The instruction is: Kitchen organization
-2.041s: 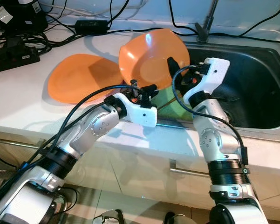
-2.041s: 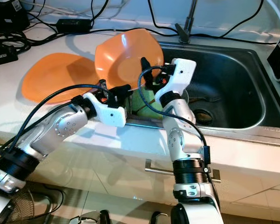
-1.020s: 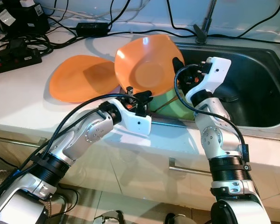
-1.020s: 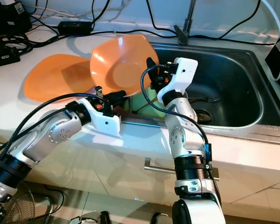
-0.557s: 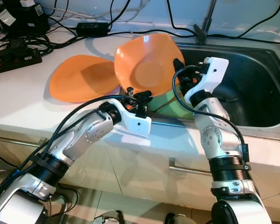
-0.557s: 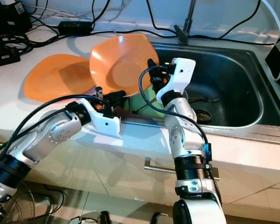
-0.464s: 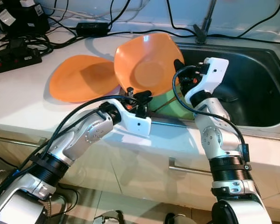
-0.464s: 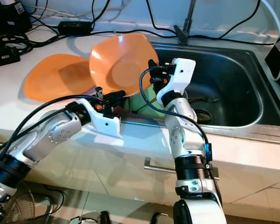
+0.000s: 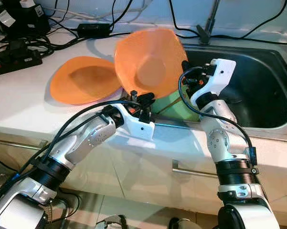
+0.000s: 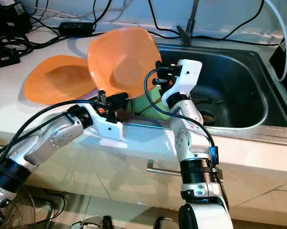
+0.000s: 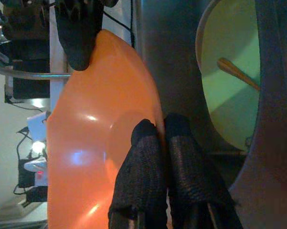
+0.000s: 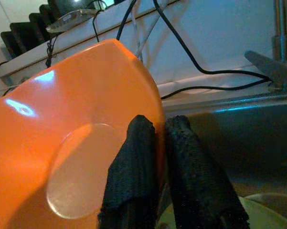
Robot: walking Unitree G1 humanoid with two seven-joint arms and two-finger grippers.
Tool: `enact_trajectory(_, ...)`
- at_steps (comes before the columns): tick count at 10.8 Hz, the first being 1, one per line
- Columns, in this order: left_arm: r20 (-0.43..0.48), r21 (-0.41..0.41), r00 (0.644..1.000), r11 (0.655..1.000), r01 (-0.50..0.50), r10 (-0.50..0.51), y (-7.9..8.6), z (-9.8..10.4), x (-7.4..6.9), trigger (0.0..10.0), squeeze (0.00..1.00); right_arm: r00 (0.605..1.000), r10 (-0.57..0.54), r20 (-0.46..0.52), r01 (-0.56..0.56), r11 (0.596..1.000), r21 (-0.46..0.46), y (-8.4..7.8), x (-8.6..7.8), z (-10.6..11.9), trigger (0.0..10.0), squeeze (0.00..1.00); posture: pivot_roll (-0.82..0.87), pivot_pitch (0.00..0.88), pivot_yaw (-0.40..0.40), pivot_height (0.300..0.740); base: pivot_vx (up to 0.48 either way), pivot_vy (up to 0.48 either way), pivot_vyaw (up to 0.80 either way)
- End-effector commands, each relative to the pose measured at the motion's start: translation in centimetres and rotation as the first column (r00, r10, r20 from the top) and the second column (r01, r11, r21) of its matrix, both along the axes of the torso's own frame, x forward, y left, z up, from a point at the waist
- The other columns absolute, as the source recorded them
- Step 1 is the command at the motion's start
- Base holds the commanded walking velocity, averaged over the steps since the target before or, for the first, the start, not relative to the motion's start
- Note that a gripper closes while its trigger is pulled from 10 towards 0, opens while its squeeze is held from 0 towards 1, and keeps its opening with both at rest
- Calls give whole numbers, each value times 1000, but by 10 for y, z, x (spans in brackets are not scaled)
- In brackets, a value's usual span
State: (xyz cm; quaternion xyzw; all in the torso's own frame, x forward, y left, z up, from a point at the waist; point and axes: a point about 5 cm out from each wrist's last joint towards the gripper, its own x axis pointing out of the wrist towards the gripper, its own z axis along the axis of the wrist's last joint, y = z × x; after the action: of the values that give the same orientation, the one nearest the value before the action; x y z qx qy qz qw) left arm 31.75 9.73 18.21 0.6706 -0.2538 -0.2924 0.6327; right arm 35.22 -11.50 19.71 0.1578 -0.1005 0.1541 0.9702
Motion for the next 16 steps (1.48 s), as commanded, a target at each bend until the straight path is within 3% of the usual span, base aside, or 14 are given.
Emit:
enact_trajectory(1,120,-61,993,998,0,7,1,27,4,10000,0,997,63,-35,-64,998,-15,11,-2,-8,0,0,81,90,15,740,0,0,0)
enact_trajectory(6,140,-79,990,997,-13,24,3,28,5,10000,0,995,89,-52,-88,996,29,13,-3,-9,0,0,82,98,12,740,0,0,0)
enact_trajectory(7,139,-80,990,997,-14,25,4,27,5,10000,0,995,85,-58,-83,996,28,13,-3,-9,1294,0,80,100,11,740,0,0,0)
enact_trajectory(8,138,-80,990,997,-13,24,4,27,5,10000,0,995,77,-65,-75,997,27,12,-2,-9,10000,0,80,101,11,740,0,0,0)
enact_trajectory(9,139,-71,990,997,-10,19,6,28,6,10000,0,995,72,-66,-70,997,32,9,-1,-8,10000,1000,82,102,12,740,0,0,0)
enact_trajectory(16,156,-47,988,999,-10,17,13,32,9,10000,0,997,27,-69,-25,999,29,-11,7,2,10000,1000,79,102,18,740,0,0,0)
